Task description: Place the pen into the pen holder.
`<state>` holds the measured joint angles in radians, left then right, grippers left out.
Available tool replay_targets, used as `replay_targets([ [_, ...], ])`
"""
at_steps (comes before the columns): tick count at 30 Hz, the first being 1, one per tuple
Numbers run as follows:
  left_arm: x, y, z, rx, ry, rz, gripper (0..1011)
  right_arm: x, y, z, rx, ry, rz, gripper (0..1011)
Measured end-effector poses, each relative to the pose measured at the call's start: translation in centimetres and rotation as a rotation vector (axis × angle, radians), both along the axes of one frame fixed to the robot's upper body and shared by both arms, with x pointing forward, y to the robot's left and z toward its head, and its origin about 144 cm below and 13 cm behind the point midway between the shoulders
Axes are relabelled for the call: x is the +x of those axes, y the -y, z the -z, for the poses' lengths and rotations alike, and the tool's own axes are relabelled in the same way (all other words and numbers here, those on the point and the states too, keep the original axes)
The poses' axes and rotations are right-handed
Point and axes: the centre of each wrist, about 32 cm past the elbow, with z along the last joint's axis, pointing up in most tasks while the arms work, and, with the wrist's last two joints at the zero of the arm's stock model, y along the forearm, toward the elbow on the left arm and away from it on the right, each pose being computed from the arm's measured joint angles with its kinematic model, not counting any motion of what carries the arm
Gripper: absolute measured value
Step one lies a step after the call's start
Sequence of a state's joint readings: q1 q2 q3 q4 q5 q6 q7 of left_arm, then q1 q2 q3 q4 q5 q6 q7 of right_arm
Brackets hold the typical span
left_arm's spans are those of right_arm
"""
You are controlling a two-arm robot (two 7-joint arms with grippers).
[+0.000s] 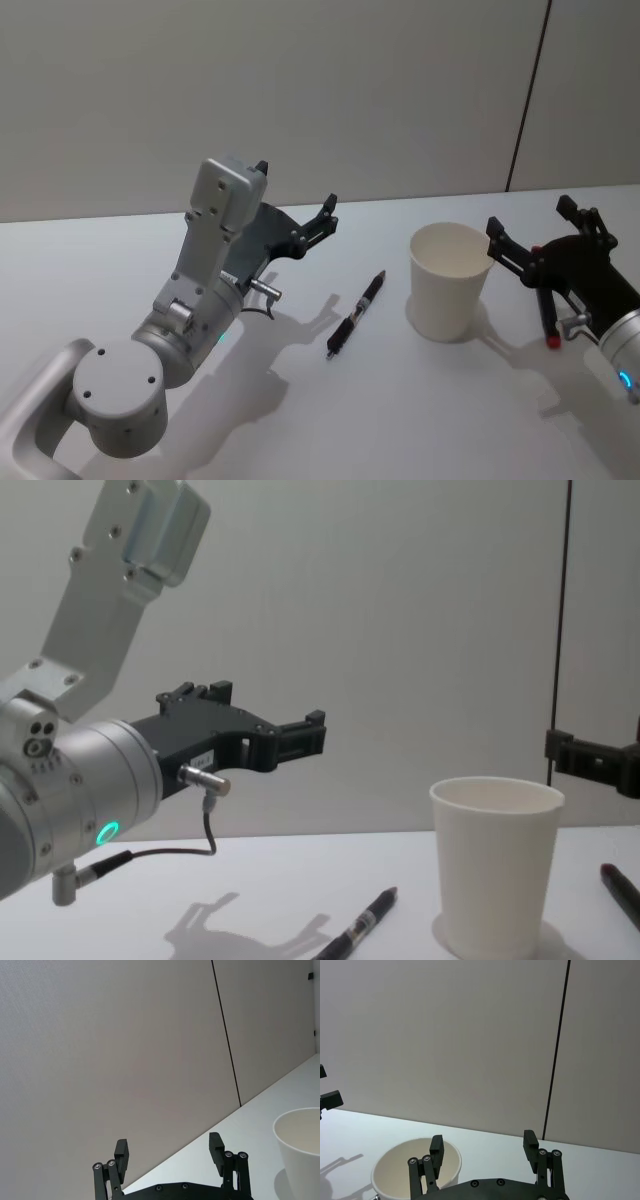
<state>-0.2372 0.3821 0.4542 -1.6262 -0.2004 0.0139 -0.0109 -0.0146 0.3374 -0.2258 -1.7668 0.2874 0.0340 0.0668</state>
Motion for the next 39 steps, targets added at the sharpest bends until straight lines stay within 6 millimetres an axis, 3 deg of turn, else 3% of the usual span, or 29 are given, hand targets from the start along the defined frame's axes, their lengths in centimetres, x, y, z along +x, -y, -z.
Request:
replay_targets([
  [39, 0.00, 0.00, 0.00, 0.000, 0.000, 0.000, 1001, 0.00, 0.00, 0.00, 0.000, 0.000, 0.000, 1002],
])
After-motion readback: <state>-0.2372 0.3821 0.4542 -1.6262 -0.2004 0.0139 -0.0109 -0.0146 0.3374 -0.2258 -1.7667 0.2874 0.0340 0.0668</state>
